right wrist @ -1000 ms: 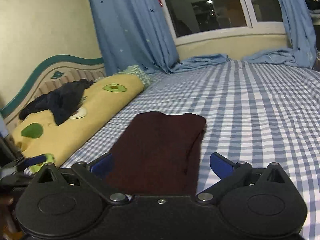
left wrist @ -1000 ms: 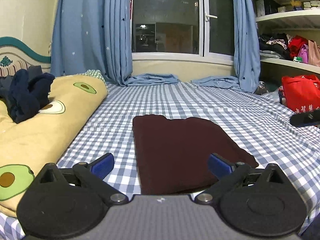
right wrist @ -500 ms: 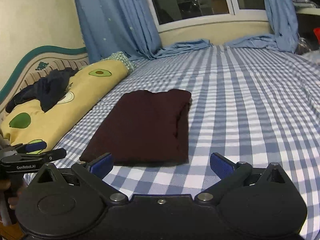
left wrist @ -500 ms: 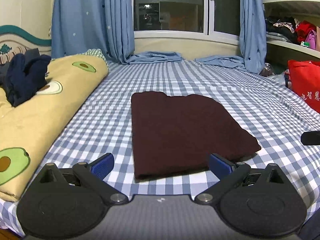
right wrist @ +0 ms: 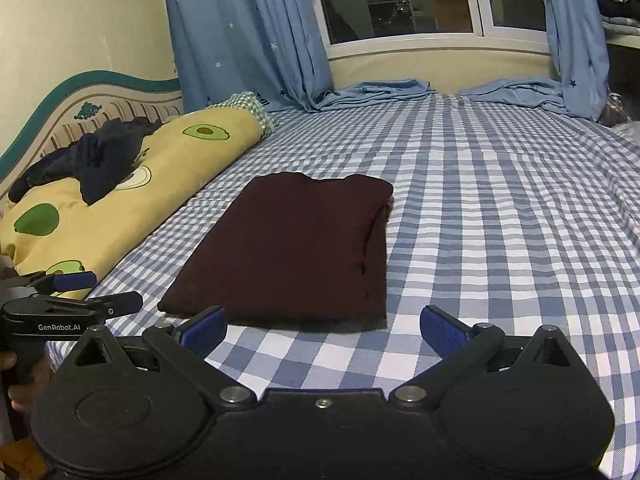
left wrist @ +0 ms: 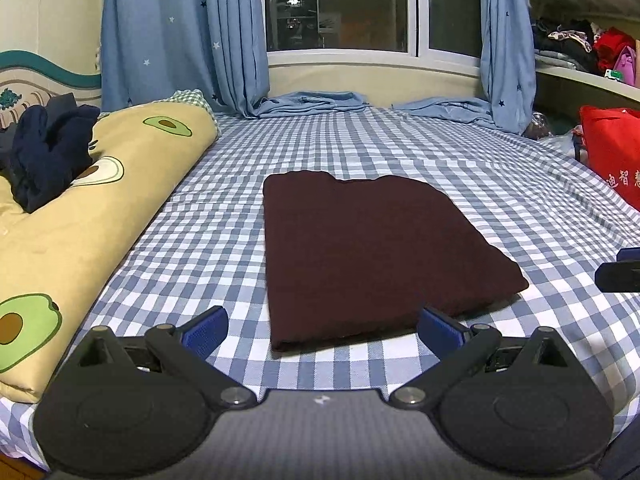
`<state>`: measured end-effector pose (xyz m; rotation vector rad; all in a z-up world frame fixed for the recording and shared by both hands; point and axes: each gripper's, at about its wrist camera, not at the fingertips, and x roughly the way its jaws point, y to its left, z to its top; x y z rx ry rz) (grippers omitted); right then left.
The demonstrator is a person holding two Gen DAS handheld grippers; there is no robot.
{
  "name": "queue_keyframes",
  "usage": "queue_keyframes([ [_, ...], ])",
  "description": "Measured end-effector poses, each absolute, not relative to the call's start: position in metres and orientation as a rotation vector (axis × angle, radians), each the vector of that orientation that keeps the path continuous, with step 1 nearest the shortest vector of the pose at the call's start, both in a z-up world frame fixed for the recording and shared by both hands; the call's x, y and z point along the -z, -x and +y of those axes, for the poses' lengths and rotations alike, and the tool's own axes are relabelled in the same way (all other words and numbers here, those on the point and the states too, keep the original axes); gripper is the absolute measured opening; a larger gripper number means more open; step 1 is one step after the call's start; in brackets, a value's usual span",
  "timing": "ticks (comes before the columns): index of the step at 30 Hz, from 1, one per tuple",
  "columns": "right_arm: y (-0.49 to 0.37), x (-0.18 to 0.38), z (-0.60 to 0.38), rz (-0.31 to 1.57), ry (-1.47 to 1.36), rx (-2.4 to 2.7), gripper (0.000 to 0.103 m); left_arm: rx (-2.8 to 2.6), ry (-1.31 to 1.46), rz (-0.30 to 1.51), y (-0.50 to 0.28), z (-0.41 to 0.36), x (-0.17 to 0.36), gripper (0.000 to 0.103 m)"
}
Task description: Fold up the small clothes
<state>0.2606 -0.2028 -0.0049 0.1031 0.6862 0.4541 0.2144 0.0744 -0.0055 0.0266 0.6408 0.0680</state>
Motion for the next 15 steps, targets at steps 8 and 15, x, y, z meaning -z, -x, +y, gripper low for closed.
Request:
queue_keyframes([
  [8, -0.262, 0.006, -0.2, 0.688, -0.083, -0.456, 0.102, -0.048, -0.034, 0.653, -0.219, 0.07, 0.006, 0.102],
  [15, -0.264, 0.005, -0.202, 0.686, -0.079, -0.458, 0.102, -0.027, -0.051, 0.657, -0.222, 0.061, 0.007, 0.102],
])
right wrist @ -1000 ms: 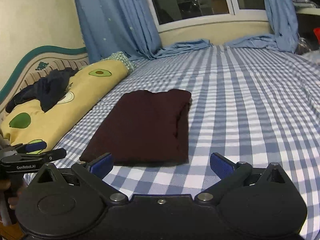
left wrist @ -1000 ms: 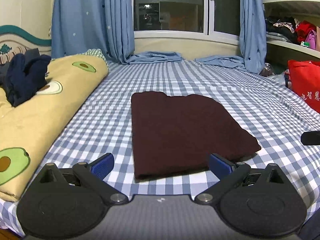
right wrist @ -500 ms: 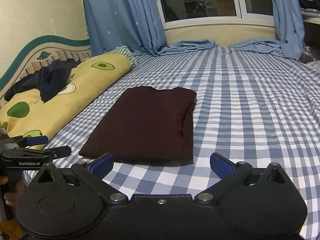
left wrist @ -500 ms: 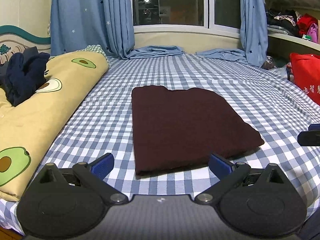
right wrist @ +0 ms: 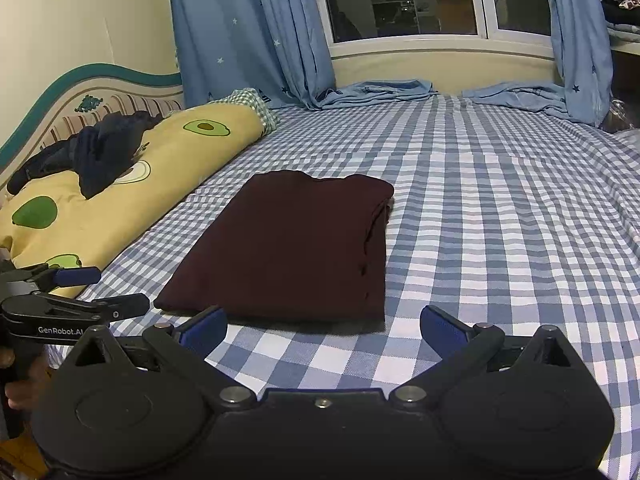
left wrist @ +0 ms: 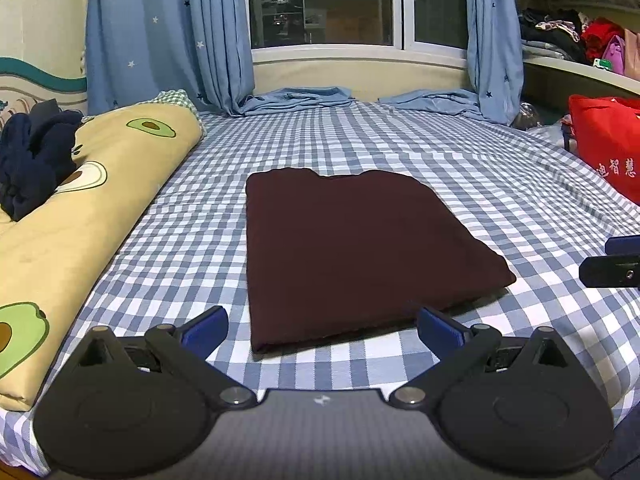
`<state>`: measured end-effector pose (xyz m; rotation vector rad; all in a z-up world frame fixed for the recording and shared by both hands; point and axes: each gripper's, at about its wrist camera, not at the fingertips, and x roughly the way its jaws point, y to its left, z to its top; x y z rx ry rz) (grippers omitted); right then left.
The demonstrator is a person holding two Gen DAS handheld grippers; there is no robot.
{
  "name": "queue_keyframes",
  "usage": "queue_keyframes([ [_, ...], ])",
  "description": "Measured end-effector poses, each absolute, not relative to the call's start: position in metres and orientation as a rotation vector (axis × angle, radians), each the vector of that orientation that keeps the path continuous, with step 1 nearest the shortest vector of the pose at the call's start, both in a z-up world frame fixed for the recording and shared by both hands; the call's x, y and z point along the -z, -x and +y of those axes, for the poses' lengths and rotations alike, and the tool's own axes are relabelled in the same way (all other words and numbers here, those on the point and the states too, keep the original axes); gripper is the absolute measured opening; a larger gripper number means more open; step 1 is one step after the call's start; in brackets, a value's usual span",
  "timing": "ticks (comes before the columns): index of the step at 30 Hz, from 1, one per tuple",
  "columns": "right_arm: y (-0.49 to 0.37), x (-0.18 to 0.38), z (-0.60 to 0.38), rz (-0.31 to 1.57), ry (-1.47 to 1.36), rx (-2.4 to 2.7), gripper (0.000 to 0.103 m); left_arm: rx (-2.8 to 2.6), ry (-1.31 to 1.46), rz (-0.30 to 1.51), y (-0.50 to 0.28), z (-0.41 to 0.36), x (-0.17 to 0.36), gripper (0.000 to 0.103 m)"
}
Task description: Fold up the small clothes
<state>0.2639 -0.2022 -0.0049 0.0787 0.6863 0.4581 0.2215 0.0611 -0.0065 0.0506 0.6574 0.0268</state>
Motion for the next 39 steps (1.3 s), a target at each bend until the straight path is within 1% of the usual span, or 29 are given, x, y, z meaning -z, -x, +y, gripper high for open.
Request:
queue_keyframes([
  [6, -0.266, 0.01, -0.204, 0.698, -0.087, -0.463, 0.102, -0.017, -0.063, 0.663, -0.223, 0.059, 0.011, 0.102],
  [12, -0.296, 0.036, -0.206, 0.701, -0.068, -0.44, 0.102, -0.093, -0.13, 0.671, -0.235, 0.066, 0.034, 0.102],
  [14, -0.315, 0.047, -0.212, 0.727, -0.071, -0.399, 0.096, -0.107, -0.143, 0.665, -0.237, 0.07, 0.039, 0.102],
  [15, -0.324, 0.052, -0.213, 0.749, -0.074, -0.39, 0.091, -0.112, -0.135, 0.664, -0.239, 0.074, 0.042, 0.102],
  [18, -0.347, 0.064, -0.219, 0.804, -0.166, -0.453, 0.087, -0.142, -0.099, 0.7, -0.247, 0.086, 0.051, 0.102],
  [20, -0.363, 0.074, -0.223, 0.845, -0.277, -0.511, 0.082, -0.161, -0.085, 0.715, -0.25, 0.093, 0.059, 0.102],
  [21, -0.369, 0.079, -0.221, 0.86, -0.287, -0.518, 0.079, -0.166, -0.081, 0.726, -0.253, 0.096, 0.064, 0.102],
  [23, -0.382, 0.092, -0.218, 0.878, -0.275, -0.492, 0.079, -0.178, -0.079, 0.742, -0.258, 0.101, 0.073, 0.102],
  [24, -0.387, 0.097, -0.219, 0.888, -0.293, -0.494, 0.077, -0.186, -0.082, 0.751, -0.261, 0.102, 0.077, 0.102],
  [26, -0.396, 0.112, -0.224, 0.917, -0.423, -0.556, 0.056, -0.211, -0.102, 0.764, -0.267, 0.103, 0.085, 0.102],
  [27, -0.399, 0.118, -0.226, 0.927, -0.494, -0.602, 0.036, -0.221, -0.109, 0.767, -0.27, 0.104, 0.087, 0.102],
  [28, -0.403, 0.121, -0.227, 0.946, -0.531, -0.627, 0.033, -0.231, -0.111, 0.772, -0.272, 0.106, 0.089, 0.102],
  [30, -0.406, 0.12, -0.223, 0.953, -0.516, -0.642, 0.028, -0.249, -0.101, 0.773, -0.276, 0.113, 0.09, 0.102],
  [31, -0.406, 0.116, -0.223, 0.947, -0.512, -0.648, 0.024, -0.26, -0.096, 0.773, -0.278, 0.116, 0.089, 0.102],
  [33, -0.399, 0.101, -0.231, 0.887, -0.59, -0.683, 0.021, -0.267, -0.086, 0.761, -0.278, 0.123, 0.084, 0.103],
  [36, -0.381, 0.077, -0.238, 0.816, -0.578, -0.691, 0.02, -0.262, -0.078, 0.749, -0.278, 0.129, 0.082, 0.103],
  [37, -0.376, 0.077, -0.238, 0.819, -0.554, -0.671, 0.02, -0.261, -0.078, 0.756, -0.279, 0.131, 0.084, 0.103],
  [39, -0.375, 0.096, -0.236, 0.884, -0.496, -0.636, 0.022, -0.258, -0.078, 0.767, -0.279, 0.131, 0.088, 0.103],
])
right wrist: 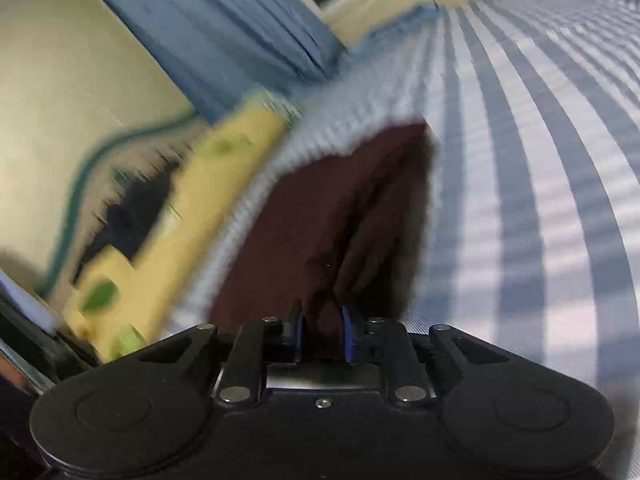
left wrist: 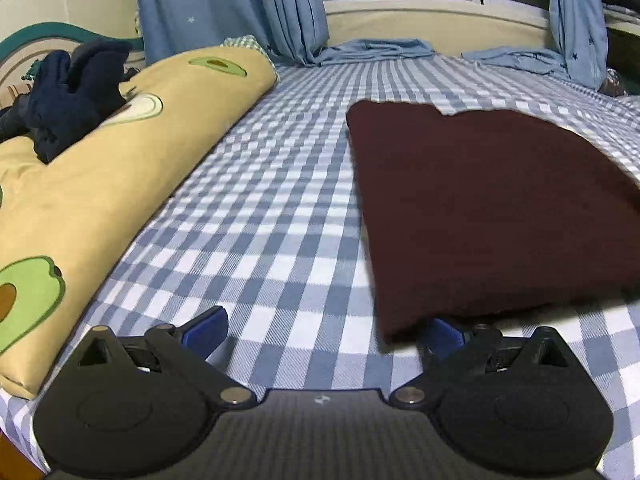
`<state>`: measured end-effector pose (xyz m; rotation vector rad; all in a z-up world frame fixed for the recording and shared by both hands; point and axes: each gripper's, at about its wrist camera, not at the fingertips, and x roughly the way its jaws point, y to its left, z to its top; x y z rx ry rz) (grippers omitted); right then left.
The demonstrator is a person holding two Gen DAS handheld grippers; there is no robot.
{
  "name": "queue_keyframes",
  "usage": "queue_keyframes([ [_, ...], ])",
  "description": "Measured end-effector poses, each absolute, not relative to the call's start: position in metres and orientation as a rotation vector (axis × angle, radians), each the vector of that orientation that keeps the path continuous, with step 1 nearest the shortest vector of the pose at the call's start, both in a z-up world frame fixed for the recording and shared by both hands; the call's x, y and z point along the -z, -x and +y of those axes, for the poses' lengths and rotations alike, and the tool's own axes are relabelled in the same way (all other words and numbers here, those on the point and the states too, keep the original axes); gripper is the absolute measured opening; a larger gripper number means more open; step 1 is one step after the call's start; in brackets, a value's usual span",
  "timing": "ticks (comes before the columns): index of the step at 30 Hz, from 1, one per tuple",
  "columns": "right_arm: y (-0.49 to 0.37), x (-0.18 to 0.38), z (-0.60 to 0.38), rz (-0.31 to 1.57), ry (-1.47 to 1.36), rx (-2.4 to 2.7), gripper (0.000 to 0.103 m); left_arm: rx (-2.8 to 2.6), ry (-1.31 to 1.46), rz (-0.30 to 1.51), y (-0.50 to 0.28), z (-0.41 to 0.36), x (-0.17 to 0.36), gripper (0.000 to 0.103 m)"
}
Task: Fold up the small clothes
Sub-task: 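Grasp the folded maroon sweatshirt edge with the right gripper and tug it straight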
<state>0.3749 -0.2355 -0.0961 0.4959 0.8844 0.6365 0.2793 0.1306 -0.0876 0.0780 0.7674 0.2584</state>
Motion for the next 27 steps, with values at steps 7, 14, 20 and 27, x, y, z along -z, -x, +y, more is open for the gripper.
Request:
queue_keyframes([
  [7, -0.4, 0.102, -0.268, 0.778, -0.594, -0.659, 0.09, -0.255, -0.092, 0.76, -0.273, 0.132, 0.085, 0.103],
  [14, -0.516, 0.125, -0.255, 0.944, -0.649, -0.785, 0.078, -0.243, -0.07, 0.755, -0.266, 0.136, 0.078, 0.103],
  [20, -0.571, 0.159, -0.221, 1.026, -0.718, -0.933, 0.055, -0.231, -0.083, 0.752, -0.264, 0.138, 0.078, 0.103],
  [27, -0.595, 0.159, -0.188, 1.026, -0.658, -0.977, 0.028, -0.232, -0.075, 0.778, -0.283, 0.139, 0.084, 0.103],
])
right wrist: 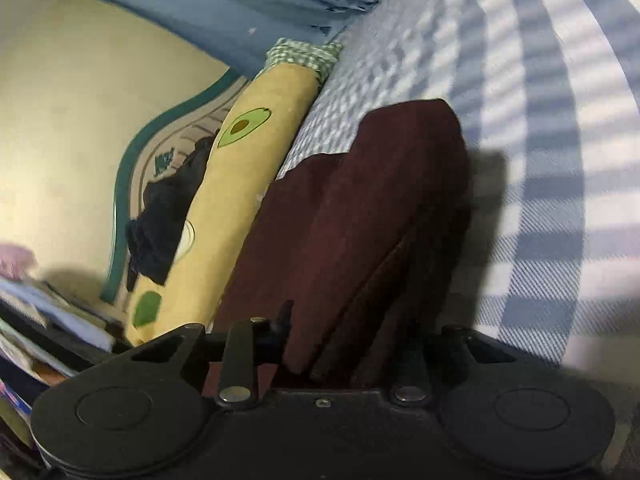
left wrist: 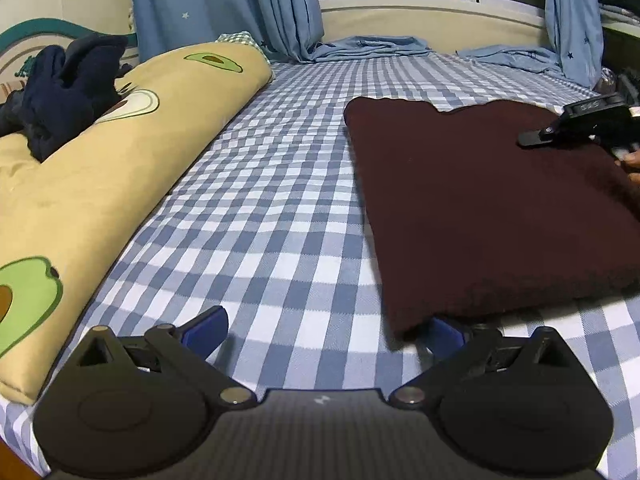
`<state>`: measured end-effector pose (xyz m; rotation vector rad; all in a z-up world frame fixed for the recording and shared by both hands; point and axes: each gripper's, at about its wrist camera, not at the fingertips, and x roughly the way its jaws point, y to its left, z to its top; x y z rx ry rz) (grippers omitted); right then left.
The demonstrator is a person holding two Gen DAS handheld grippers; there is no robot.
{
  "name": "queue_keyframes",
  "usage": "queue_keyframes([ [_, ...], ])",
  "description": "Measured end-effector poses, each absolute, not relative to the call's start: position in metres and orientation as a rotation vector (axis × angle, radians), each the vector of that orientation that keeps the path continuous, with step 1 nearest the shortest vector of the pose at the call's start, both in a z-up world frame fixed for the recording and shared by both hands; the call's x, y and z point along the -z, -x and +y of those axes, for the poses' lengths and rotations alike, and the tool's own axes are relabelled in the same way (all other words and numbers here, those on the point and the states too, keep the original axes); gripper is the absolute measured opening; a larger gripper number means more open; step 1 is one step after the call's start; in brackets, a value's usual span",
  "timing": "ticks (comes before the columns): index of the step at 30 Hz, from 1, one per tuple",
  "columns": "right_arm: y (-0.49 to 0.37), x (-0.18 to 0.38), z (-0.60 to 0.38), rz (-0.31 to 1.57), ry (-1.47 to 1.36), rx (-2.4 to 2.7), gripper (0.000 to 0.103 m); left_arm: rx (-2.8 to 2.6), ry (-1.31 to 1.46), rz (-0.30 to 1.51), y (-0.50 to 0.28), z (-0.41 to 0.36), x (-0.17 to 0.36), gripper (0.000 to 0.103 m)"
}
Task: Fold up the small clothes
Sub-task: 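Grasp the folded maroon sweatshirt edge with the right gripper and tug it straight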
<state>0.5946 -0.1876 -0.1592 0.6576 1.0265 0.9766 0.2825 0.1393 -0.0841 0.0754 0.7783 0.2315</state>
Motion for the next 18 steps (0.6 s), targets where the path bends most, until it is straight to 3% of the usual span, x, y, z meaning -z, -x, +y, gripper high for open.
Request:
queue_keyframes([
  [9, -0.581, 0.106, -0.228, 0.868, -0.672, -0.959, 0.02, -0.112, -0.118, 0.752, -0.308, 0.107, 0.076, 0.103],
  [15, -0.611, 0.13, -0.251, 0.962, -0.711, -0.838, 0.021, -0.052, -0.151, 0.731, -0.315, 0.081, 0.077, 0.103],
  [18, -0.611, 0.159, -0.263, 1.019, -0.765, -0.789, 0.029, -0.062, -0.149, 0.735, -0.313, 0.082, 0.079, 0.103],
])
